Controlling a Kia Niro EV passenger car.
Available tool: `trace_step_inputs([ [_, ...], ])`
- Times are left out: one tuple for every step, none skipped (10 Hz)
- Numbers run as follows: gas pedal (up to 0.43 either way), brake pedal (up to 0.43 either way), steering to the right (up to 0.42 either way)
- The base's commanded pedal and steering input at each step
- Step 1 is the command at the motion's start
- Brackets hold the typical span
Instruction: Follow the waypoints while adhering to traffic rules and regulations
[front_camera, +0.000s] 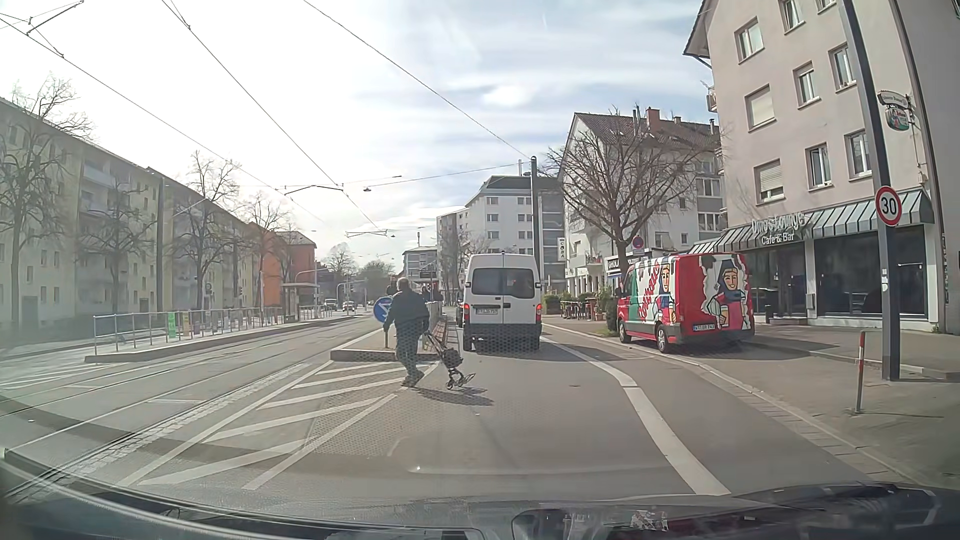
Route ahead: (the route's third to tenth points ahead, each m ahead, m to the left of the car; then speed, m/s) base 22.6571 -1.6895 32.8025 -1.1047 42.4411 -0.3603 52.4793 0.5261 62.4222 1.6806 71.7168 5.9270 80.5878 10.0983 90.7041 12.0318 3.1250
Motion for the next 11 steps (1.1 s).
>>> trace_step_inputs([
  [0.0,0.043,0.045],
  [0.0,0.043,0.045],
  [0.0,0.037,0.046],
  [0.0,0.043,0.045],
  [0.0,0.049,0.045],
  [0.0,0.055,0.045],
  [0.0,0.055,0.045],
  [0.0,0.055,0.046],
  [0.0,0.061,0.045],
  [0.0,0.067,0.046],
  [0.0,0.067,0.045],
])
